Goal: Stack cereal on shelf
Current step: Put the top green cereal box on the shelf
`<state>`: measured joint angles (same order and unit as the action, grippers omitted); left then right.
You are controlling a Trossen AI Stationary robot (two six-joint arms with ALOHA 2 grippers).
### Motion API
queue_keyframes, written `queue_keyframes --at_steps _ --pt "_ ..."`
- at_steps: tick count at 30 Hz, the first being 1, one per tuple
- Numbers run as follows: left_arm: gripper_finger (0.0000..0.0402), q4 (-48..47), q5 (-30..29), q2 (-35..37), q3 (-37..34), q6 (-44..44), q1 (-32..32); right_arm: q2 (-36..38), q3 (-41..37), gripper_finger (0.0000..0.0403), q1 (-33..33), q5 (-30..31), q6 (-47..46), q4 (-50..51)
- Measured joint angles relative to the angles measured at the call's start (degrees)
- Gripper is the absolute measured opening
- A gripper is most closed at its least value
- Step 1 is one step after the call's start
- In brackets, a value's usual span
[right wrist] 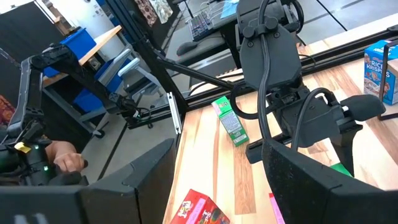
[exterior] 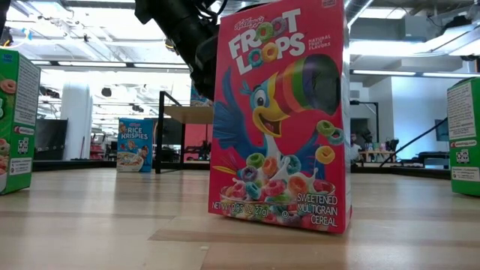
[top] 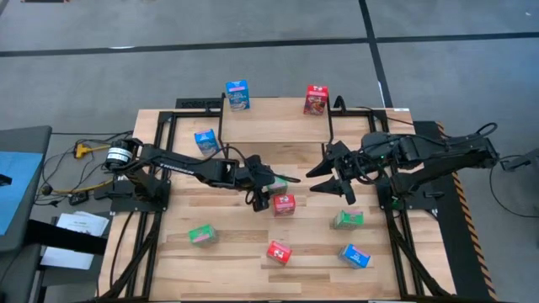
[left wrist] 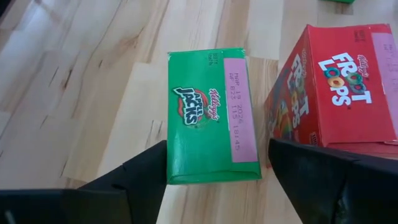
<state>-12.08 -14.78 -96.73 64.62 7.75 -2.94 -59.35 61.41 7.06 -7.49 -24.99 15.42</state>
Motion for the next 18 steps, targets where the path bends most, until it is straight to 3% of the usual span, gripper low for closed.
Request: queue_keyframes --at_steps 18 --pt "0.0258 0.00 0.02 0.00 0.00 -0.66 0.04 0.00 0.00 0.0265 0.01 0.00 0.00 0.00"
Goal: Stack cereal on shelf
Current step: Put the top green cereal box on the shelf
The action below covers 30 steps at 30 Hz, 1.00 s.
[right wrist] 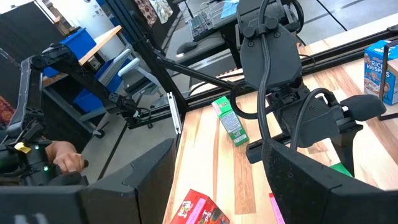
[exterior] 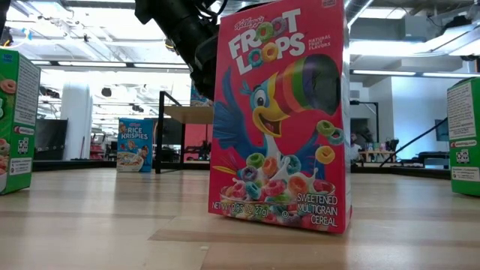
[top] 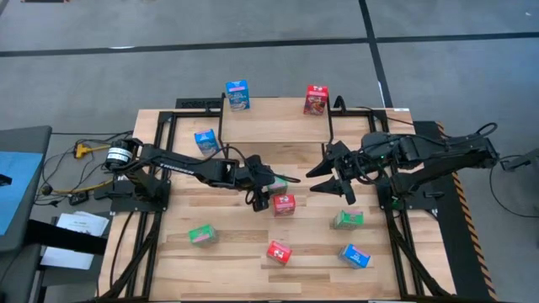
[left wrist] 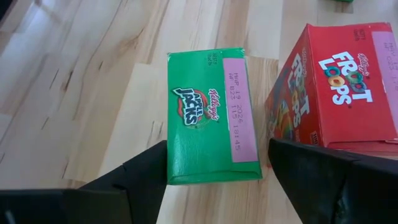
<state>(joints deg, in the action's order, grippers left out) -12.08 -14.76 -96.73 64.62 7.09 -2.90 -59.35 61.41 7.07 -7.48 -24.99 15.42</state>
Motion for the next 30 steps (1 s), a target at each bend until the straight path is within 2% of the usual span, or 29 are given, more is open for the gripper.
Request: queue_keyframes --at_steps 3,12,18,21,24,30 --pt "0.0251 0.00 0.00 0.02 0.00 0.04 0.00 0.00 0.00 0.0265 -0.01 0.02 0.00 0.02" --pt "0.0187 0.04 1.01 0.02 0.02 -0.61 0.00 0.01 0.02 0.0265 -0.01 0.01 0.00 0.81" --pt "0.0190 1.41 1.22 0.04 0.02 -1.95 0.00 0.02 0.02 0.0265 -0.01 0.01 0.00 0.83" --pt "0.0190 1.68 3.55 0.09 0.36 -1.97 0.60 0.02 0.02 0.0265 -0.02 0.00 0.00 0.82" --pt "0.0185 1.02 6.01 0.09 1.74 -1.98 1.47 0.02 0.02 0.0265 -0.01 0.01 0.00 0.81" --pt "0.0184 -1.27 6.92 0.11 5.35 -4.46 3.09 0.02 0.02 0.0265 0.00 0.01 0.00 0.83"
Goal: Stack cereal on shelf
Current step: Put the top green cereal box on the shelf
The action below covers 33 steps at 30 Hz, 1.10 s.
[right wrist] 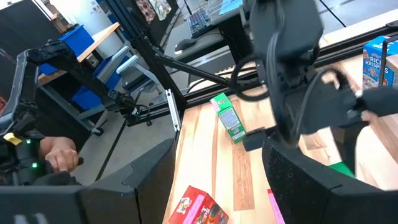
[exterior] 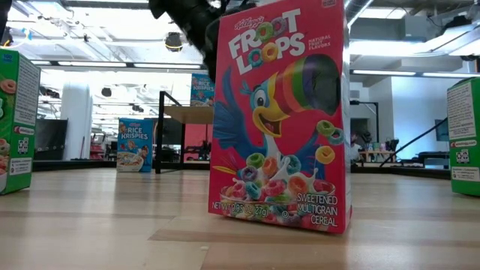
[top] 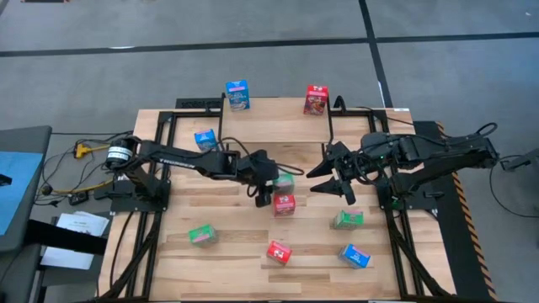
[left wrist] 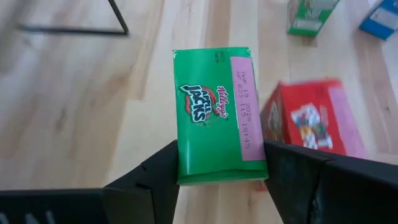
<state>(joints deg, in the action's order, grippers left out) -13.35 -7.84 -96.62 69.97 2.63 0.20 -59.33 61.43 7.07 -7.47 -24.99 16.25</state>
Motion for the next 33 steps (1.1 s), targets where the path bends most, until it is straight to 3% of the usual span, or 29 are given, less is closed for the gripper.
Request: queue_keyframes --at_steps 17,24,33 --pt "0.0187 -19.69 0.37 0.02 21.05 -14.08 8.89 0.00 0.00 0.0265 0.00 -0.01 0.00 -0.02" --pt "0.0187 -25.01 6.26 0.02 29.19 -17.84 15.29 0.00 0.00 0.0265 0.05 -0.01 0.02 0.02" --pt "0.0187 -26.26 12.04 0.00 33.33 -24.05 25.75 0.00 0.00 0.0265 0.05 -0.02 0.02 0.04"
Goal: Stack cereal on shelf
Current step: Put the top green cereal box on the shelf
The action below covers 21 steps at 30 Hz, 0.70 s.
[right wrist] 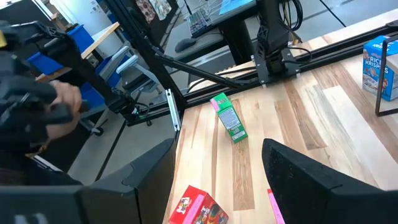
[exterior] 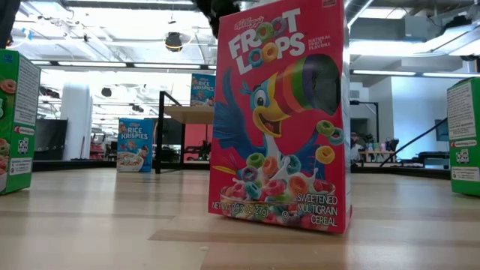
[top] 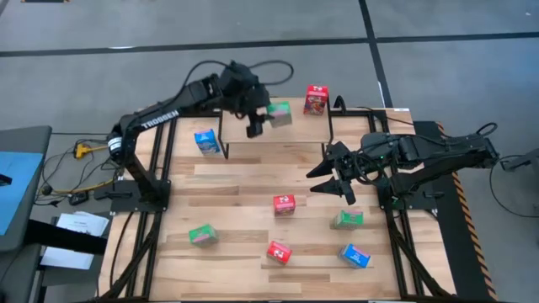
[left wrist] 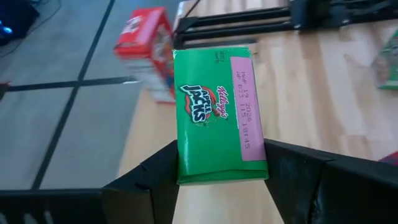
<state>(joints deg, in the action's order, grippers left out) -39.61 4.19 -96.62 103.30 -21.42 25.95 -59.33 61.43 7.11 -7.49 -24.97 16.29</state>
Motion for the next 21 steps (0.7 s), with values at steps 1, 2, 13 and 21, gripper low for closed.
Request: queue_keyframes --at_steps 1,2,13,21 --pt "0.0187 -0.15 0.55 0.00 0.11 -0.62 1.05 0.00 0.00 0.0265 0.00 0.00 0.00 0.00" --pt "0.0187 -0.14 1.02 0.00 0.26 -1.36 2.09 0.00 0.00 0.0265 0.00 0.01 0.00 -0.02" --pt "0.0187 2.27 4.81 0.00 0.48 -5.15 7.83 0.00 0.00 0.0265 0.00 0.00 0.04 0.00" --pt "0.0187 3.15 6.62 0.00 0.48 -6.94 8.14 0.00 0.00 0.0265 0.00 0.00 0.02 0.02"
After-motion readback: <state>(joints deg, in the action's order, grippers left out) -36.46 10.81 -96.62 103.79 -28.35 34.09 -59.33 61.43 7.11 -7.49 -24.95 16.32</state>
